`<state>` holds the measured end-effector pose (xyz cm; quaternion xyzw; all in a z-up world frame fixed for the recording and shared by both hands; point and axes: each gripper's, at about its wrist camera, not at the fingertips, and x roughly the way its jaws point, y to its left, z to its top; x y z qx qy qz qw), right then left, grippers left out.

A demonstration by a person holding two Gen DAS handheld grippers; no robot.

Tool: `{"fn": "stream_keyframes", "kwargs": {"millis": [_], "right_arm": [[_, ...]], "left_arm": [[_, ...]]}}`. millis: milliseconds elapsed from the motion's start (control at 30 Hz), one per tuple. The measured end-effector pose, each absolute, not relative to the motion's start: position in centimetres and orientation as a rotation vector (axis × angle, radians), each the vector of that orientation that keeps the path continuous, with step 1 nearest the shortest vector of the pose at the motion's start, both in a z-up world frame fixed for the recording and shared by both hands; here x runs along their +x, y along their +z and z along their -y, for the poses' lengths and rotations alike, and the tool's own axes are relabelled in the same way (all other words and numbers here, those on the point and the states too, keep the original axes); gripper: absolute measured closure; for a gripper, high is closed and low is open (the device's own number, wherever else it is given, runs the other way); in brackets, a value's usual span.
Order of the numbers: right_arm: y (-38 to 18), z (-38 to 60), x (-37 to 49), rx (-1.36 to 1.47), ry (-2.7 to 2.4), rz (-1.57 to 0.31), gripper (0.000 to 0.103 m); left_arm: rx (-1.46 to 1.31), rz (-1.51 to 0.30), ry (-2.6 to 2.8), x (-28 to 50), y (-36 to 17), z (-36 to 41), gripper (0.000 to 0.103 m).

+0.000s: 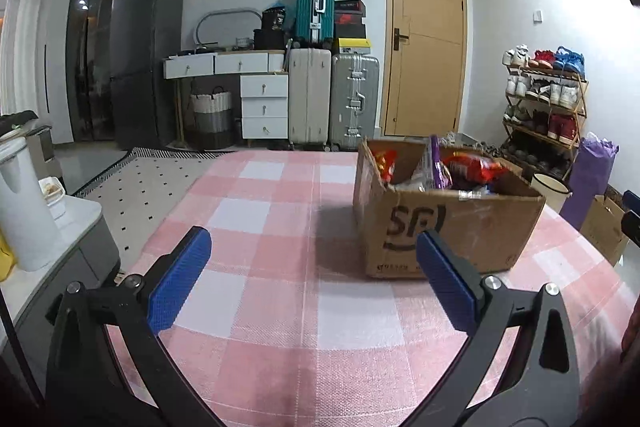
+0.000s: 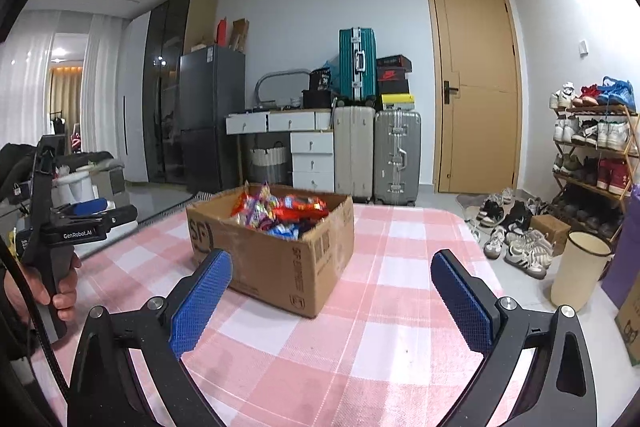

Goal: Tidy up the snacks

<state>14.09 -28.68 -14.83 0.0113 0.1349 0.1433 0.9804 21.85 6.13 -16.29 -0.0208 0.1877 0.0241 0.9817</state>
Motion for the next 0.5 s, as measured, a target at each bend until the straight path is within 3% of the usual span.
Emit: {"fn": "stream_keyframes", "kwargs": {"millis": [500], "right_arm": [[-16.8, 27.9, 15.7, 0.005, 0.311, -0.298, 0.002]], "left_arm": [[-0.004, -0.308, 0.055, 22.3, -18.0, -5.7, 0.001]]}}
